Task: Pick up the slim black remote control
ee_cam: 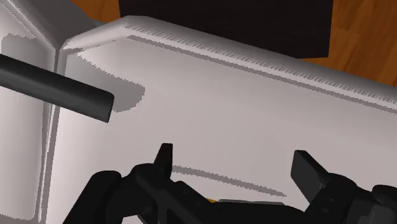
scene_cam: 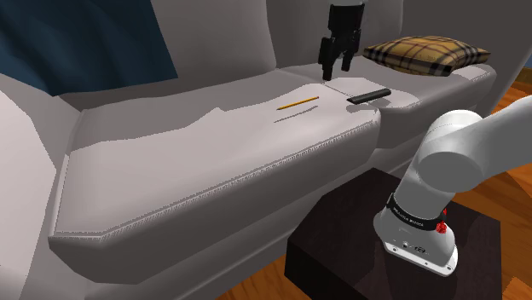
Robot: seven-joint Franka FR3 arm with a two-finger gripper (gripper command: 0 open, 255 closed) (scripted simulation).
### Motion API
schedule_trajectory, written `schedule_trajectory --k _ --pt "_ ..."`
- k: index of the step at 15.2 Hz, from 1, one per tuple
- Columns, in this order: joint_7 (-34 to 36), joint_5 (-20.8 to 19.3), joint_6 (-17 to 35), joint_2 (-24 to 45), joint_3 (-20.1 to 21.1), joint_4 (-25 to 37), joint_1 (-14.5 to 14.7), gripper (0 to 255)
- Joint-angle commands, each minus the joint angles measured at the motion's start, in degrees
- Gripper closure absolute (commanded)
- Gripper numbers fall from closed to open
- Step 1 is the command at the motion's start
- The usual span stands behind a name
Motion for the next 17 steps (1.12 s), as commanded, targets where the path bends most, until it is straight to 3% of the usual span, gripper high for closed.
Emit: schedule_trajectory --k 1,9,17 --pt "0.00 0.00 0.00 0.00 0.00 0.00 0.00 0" --pt "-32.00 -10.20 -1.91 -8.85 -15.47 -6.97 4.00 0" --pt "-64.39 -22.36 -1.00 -7.15 -33.46 -4.69 9.77 0"
